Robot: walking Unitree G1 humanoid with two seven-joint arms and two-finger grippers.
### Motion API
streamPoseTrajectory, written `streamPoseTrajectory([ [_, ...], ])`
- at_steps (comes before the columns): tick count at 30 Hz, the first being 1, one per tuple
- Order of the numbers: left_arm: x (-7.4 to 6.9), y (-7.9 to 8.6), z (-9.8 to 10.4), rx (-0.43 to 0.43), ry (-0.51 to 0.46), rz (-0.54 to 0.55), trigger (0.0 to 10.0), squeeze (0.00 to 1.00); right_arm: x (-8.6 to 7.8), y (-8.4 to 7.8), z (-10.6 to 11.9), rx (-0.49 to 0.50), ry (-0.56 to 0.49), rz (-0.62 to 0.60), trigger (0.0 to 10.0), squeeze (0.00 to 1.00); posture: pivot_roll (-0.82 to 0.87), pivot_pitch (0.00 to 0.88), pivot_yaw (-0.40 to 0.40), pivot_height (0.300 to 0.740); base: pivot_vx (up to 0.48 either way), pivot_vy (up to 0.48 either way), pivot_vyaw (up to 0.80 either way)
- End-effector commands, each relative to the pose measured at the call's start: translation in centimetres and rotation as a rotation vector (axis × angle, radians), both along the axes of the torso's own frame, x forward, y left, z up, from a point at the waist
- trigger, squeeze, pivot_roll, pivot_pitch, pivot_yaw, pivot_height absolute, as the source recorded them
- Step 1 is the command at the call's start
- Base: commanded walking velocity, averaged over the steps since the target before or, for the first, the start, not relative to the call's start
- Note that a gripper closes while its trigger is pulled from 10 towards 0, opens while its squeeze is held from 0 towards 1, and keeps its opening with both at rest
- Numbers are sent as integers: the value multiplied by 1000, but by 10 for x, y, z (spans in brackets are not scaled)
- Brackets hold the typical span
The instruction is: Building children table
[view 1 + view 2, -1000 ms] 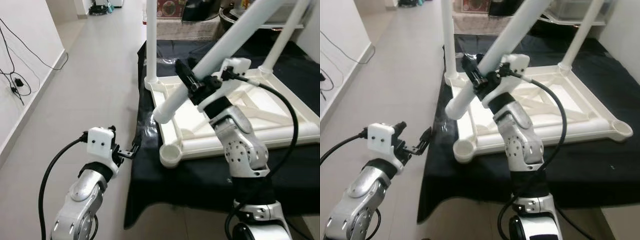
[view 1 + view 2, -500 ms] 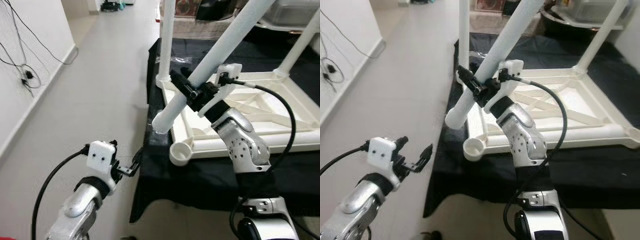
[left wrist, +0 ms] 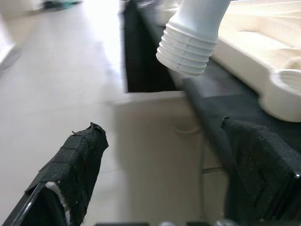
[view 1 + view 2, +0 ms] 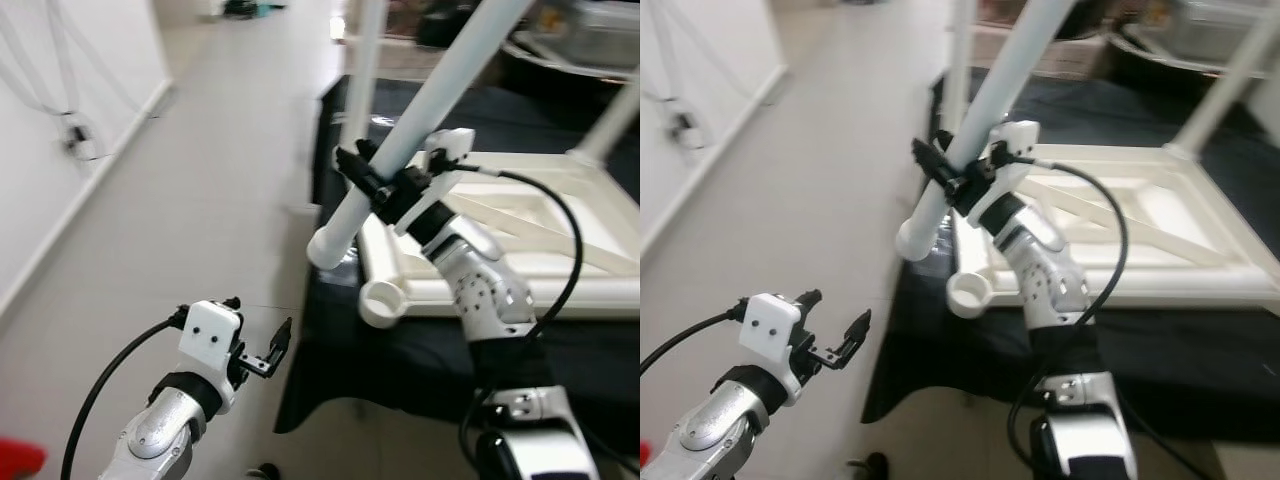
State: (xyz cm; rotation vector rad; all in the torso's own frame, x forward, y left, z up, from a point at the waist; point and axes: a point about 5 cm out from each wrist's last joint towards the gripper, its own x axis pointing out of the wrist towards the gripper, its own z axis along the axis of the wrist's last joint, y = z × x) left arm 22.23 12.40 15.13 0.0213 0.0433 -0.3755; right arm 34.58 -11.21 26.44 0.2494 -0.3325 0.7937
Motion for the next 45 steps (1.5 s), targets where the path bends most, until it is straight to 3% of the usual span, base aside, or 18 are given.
streamPoseTrajectory([
  [1, -1, 3, -5, 18, 26, 21, 10000, 0, -4, 3, -1, 2, -1, 10, 10000, 0, 121, 197, -53, 740, 0, 0, 800],
  [11, 4, 5, -9, 62, 23, 48, 10000, 0, -5, 8, -5, 35, 41, 8, 10000, 0, 113, 184, -50, 740, 0, -229, 326],
  [20, 7, 7, -9, 39, 39, 80, 10000, 0, -2, -4, 0, 24, 17, -1, 10000, 0, 113, 178, -46, 740, 0, -210, 0],
  [23, 7, 8, -10, 43, 36, 85, 10000, 0, -2, -7, 2, 20, 18, 26, 10000, 0, 116, 179, -48, 740, 0, 0, 0],
  [26, 6, 9, -10, 35, 37, 82, 10000, 0, -6, -9, 2, 20, 48, 154, 10000, 0, 117, 183, -49, 740, 0, 0, 0],
  [29, 4, 7, -9, 14, 36, 63, 10000, 0, -7, -11, 2, 15, 51, 202, 10000, 0, 119, 189, -49, 740, 0, 0, 0],
  [39, -31, -13, -2, -143, 84, -276, 10000, 0, -5, -46, 12, -95, 52, 345, 10000, 0, 123, 215, -48, 740, 0, 0, 0],
  [42, -45, -23, -2, -197, 140, -413, 10000, 0, -6, -49, 14, -150, 39, 407, 10000, 0, 122, 227, -48, 740, 0, 0, 0],
  [45, -52, -27, -2, -227, 172, -482, 10000, 0, -9, -50, 13, -189, 40, 460, 10000, 0, 123, 234, -45, 740, 0, 0, 0],
])
